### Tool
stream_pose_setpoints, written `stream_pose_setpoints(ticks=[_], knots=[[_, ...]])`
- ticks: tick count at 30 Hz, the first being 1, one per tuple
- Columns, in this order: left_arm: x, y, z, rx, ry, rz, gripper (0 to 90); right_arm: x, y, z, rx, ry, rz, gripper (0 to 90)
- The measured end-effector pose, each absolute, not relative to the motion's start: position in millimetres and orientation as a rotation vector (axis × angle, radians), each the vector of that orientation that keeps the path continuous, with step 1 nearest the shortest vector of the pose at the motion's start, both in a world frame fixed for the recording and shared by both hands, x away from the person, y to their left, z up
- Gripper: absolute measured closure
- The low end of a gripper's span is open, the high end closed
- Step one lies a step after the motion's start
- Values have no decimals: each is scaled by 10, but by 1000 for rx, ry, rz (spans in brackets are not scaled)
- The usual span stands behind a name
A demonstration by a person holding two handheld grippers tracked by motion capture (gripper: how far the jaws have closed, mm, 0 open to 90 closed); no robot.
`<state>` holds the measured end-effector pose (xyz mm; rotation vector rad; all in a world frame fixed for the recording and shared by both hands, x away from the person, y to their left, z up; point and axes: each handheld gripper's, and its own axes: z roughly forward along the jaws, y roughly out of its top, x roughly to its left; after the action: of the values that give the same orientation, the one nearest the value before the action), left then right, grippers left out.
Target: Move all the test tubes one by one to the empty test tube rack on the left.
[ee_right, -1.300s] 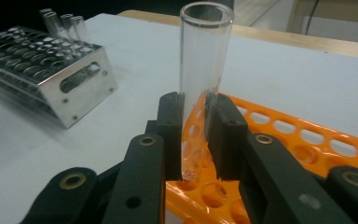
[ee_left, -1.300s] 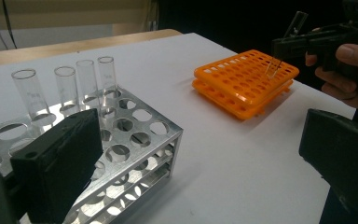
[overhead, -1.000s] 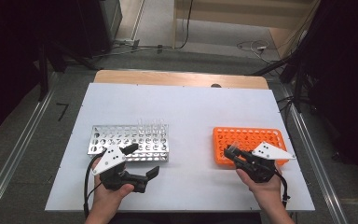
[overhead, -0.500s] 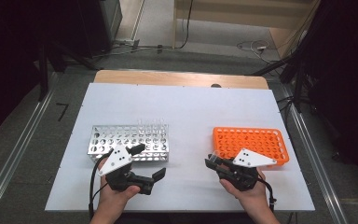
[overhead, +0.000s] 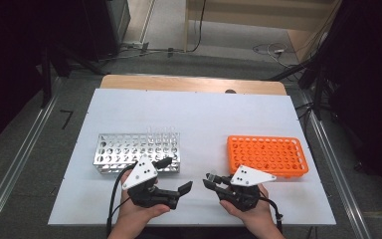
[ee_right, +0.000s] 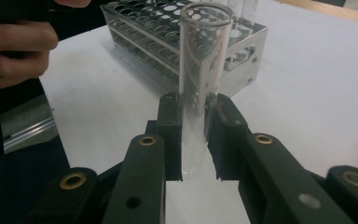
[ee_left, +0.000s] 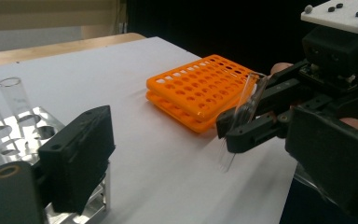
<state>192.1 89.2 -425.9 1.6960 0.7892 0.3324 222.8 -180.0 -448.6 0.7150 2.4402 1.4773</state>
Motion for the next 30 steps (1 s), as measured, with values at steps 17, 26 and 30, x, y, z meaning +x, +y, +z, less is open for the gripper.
stream_pose_setpoints(ticks=[17,26,30], knots=[[1916,658,-4249,1714,729,260,394,2126,-1630,-4505,655,2488,1472,741],[1906,538,-4283,1763,685,258,566,2095,-1591,-4496,629,2506,1481,741],[1907,510,-4297,1781,683,264,638,2077,-1583,-4481,618,2508,1487,741]])
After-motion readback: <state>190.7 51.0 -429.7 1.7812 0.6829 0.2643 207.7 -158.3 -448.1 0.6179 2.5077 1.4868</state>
